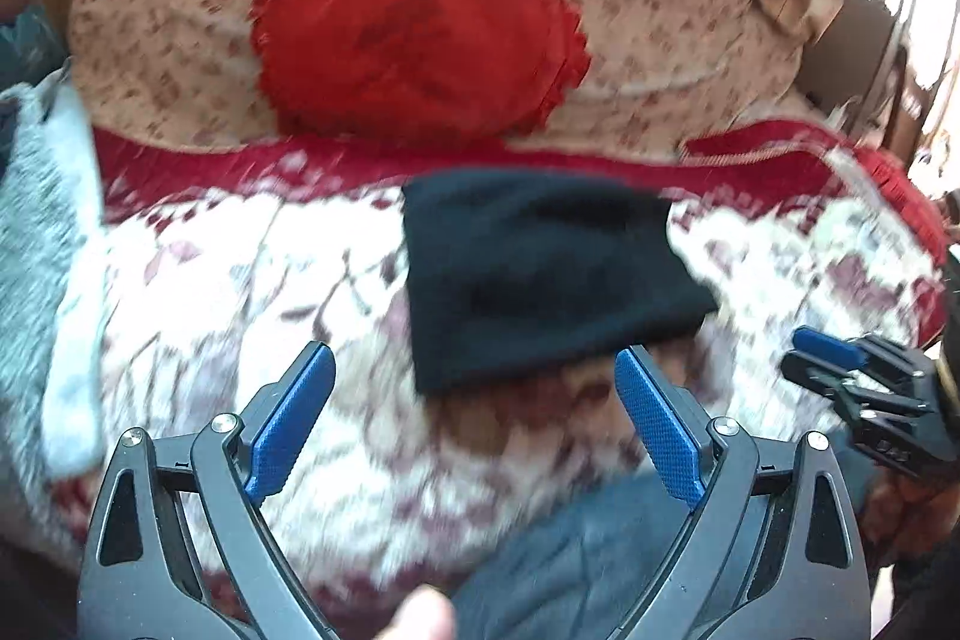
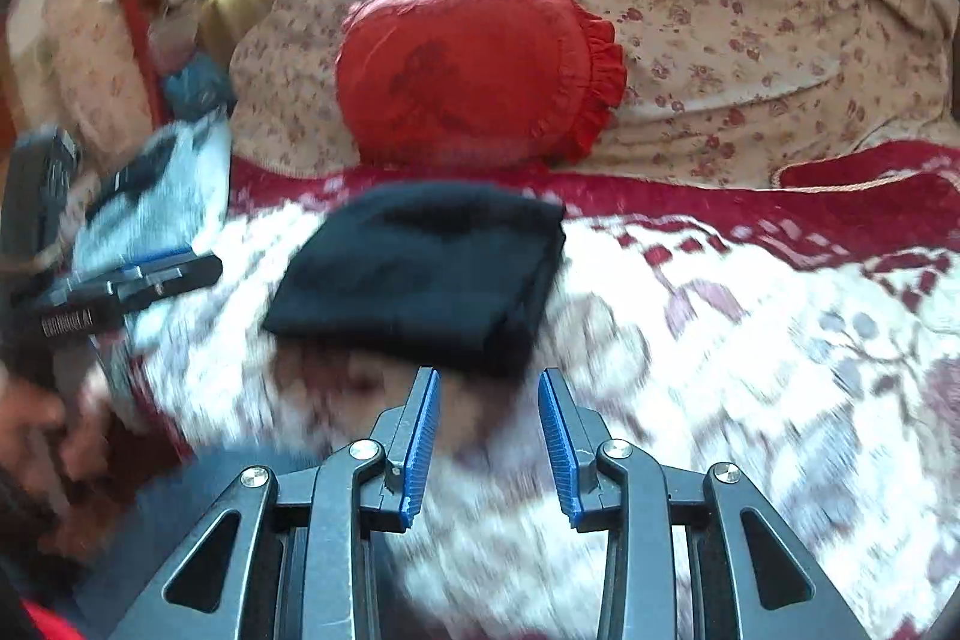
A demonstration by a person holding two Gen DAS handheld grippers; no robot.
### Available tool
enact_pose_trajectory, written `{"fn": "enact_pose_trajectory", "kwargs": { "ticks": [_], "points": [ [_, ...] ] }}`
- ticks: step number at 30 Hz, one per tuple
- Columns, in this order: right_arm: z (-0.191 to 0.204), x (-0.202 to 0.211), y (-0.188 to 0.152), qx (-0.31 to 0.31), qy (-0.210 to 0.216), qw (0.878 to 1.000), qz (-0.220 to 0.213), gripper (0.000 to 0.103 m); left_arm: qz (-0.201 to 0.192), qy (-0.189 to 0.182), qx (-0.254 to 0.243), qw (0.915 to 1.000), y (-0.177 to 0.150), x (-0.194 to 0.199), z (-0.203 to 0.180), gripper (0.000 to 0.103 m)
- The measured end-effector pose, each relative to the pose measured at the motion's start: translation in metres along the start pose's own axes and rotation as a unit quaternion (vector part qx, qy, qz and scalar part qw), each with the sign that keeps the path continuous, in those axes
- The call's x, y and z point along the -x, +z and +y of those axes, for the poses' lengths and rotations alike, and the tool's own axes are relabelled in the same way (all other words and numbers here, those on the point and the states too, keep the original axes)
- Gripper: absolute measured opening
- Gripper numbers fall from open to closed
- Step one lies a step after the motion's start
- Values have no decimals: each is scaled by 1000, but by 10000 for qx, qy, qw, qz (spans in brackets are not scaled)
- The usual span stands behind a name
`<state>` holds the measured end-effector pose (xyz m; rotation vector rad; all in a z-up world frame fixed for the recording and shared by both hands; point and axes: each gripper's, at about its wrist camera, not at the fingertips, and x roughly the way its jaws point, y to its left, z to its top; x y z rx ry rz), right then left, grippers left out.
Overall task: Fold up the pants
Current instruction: 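Lower the folded bundle onto the bedspread and open both tools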
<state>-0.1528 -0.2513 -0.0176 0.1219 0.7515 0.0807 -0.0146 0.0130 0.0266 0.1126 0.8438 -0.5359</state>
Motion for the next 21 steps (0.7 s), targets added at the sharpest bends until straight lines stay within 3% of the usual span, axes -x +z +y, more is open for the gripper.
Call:
{"fn": "enact_pose_trajectory", "kwargs": {
  "ticks": [5, 10, 12, 14, 21],
  "points": [
    [-8, 6, -16, -181, 356, 9991, -133, 32, 55, 649, -233, 9976, -13, -1, -13, 94],
    [-20, -6, -15, -443, 424, 9981, 88, 32, -134, 592, -232, 9979, -13, 11, -18, 95],
    [-20, -6, -15, -434, 411, 9982, 107, 32, -104, 533, -146, 9984, -10, 11, -19, 103],
    [-20, -6, -15, -433, 413, 9981, 118, 32, -107, 505, -68, 9986, -10, 10, -19, 103],
    [-20, -5, -16, -440, 440, 9980, 116, 32, 245, 661, 19, 9975, -15, -4, -18, 102]
  ]
}}
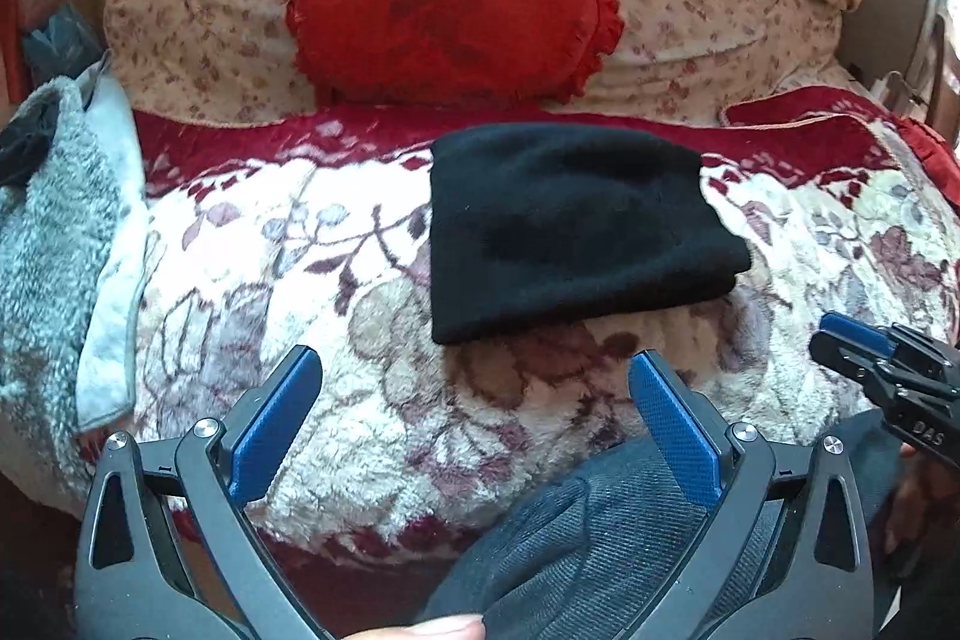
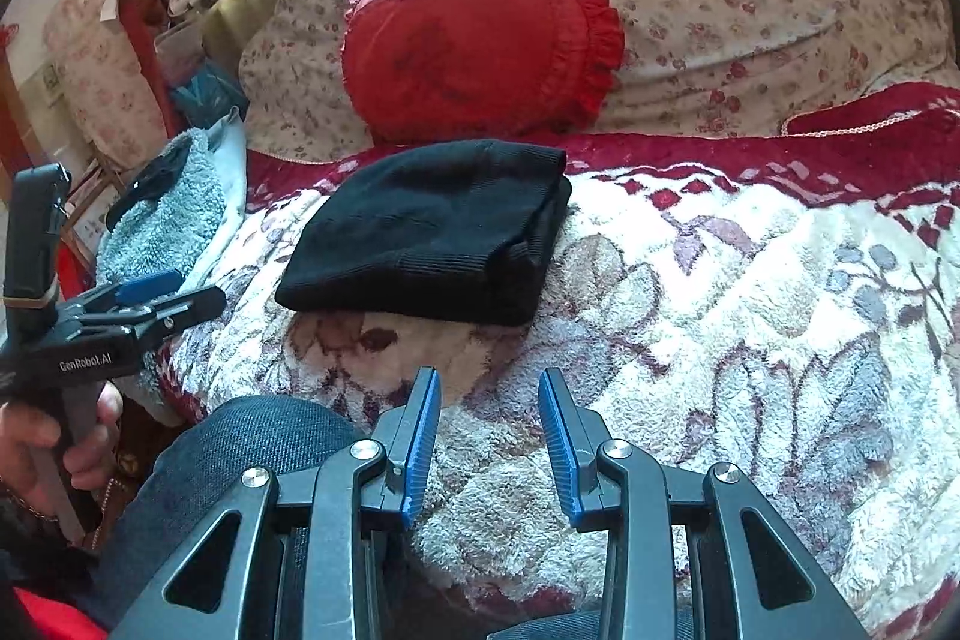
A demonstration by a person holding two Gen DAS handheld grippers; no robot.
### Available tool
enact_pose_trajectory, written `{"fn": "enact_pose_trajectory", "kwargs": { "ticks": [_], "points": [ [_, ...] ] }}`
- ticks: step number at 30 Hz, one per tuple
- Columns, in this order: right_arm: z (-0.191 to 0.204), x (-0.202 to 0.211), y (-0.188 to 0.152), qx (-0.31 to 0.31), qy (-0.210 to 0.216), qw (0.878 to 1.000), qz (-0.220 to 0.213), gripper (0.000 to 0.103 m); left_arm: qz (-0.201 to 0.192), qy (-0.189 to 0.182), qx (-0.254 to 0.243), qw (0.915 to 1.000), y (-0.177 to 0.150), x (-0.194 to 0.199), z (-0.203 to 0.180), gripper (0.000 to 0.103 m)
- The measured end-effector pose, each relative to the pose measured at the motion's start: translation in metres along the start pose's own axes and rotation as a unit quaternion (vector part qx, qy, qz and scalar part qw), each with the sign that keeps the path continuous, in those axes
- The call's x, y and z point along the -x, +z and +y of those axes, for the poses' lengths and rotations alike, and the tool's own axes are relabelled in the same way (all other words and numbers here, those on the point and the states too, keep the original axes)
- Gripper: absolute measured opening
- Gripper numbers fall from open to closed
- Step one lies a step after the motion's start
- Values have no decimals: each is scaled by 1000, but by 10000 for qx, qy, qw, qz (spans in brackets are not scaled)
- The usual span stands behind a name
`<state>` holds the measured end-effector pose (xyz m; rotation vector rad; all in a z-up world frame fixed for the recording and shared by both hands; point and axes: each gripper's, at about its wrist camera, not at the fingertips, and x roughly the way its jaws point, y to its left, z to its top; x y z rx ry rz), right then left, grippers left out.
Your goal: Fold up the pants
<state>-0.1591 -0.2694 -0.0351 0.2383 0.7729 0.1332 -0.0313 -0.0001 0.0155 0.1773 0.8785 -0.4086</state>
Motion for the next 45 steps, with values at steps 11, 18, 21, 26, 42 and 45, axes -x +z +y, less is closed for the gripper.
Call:
{"fn": "enact_pose_trajectory", "kwargs": {
  "ticks": [11, 18, 21, 26, 42, 45],
  "points": [
    [1, 2, 0, 15, 37, 10000, -42, 32, 327, 47, -108, 9994, -15, -19, -18, 102],
    [1, 6, 0, 9, 86, 9999, -145, 32, 417, 391, -183, 9982, -17, -24, -20, 102],
    [2, 6, 0, 51, 89, 9998, -153, 32, 474, 405, -207, 9978, -17, -26, -20, 102],
    [2, 7, 0, 57, 129, 9998, -147, 32, 506, 380, -179, 9978, -18, -27, -19, 102],
    [-1, 8, 0, 5, 151, 9997, -182, 32, 531, 359, -172, 9978, -18, -29, -19, 103],
    [0, 8, 0, 8, 144, 9997, -173, 32, 544, 343, -160, 9978, -18, -29, -19, 103]
  ]
}}
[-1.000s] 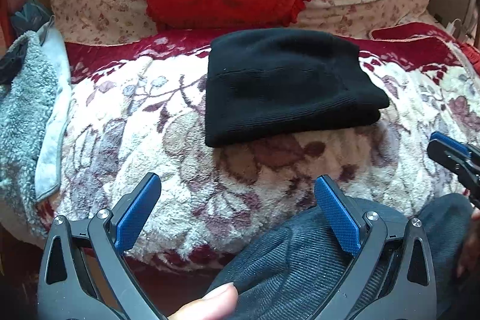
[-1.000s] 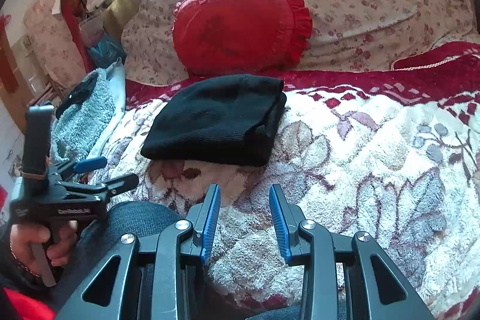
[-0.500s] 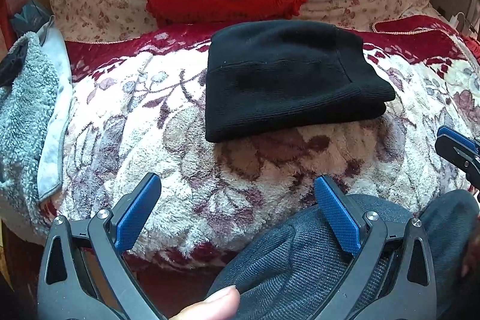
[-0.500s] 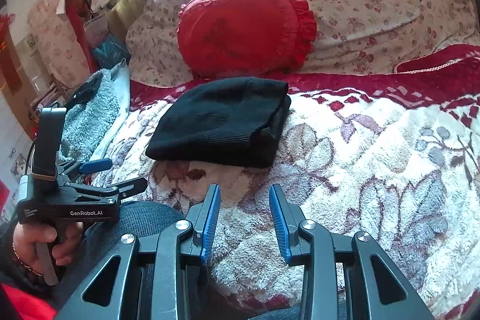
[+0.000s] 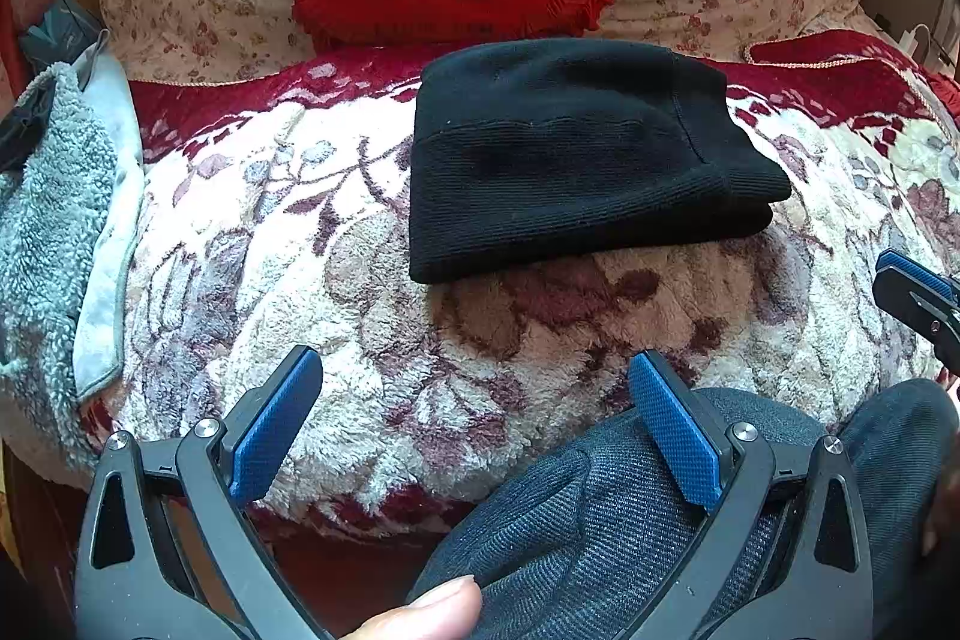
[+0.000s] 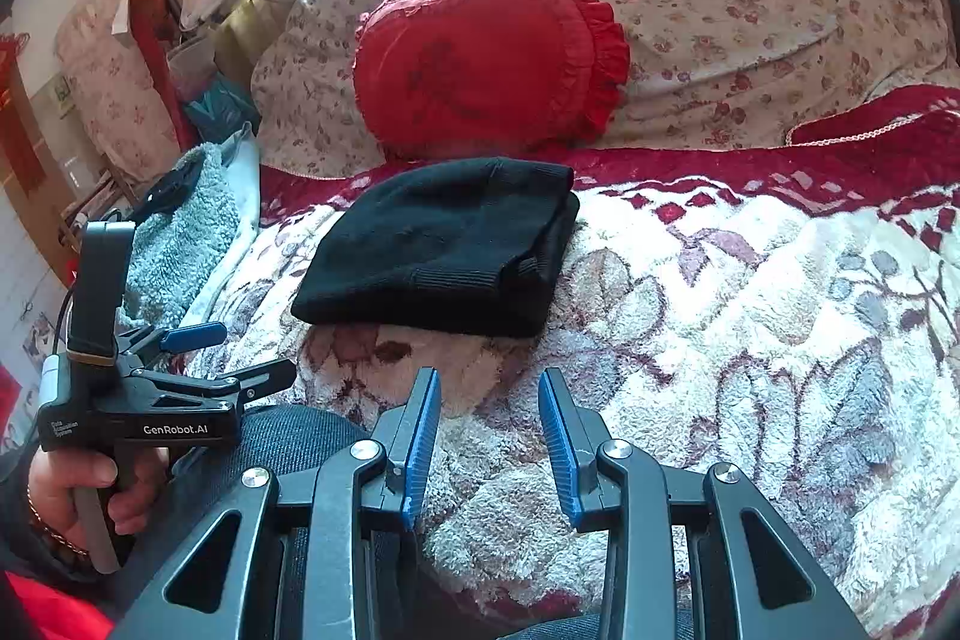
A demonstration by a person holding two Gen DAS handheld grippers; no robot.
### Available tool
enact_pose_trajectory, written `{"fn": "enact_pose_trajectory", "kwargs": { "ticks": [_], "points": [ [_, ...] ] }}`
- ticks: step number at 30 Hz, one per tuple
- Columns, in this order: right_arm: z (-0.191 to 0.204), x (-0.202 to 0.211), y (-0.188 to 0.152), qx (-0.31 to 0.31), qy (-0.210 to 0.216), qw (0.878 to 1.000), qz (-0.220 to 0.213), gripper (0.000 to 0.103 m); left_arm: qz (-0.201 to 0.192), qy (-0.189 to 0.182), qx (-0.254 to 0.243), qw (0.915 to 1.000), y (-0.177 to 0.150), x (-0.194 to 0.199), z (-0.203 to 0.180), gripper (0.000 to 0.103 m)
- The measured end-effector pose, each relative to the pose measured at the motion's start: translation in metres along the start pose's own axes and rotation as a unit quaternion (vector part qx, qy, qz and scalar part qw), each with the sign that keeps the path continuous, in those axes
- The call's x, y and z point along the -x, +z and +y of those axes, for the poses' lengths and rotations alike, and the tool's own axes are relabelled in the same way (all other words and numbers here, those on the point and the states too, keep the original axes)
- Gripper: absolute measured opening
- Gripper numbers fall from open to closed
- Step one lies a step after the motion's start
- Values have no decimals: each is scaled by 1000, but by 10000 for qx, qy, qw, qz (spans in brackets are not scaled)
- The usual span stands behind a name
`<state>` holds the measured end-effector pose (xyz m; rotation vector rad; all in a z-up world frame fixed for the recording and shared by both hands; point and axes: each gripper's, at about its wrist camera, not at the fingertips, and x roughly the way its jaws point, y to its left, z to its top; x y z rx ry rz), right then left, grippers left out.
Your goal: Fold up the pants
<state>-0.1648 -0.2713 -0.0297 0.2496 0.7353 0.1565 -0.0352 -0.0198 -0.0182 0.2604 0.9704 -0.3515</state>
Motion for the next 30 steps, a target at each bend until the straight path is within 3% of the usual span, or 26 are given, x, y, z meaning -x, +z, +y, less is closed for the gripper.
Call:
{"fn": "enact_pose_trajectory", "kwargs": {
  "ticks": [30],
  "points": [
    [0, 5, 0, -33, 20, 9999, -111, 32, 15, -17, 1, 10000, -1, -1, 0, 103]
  ]
}}
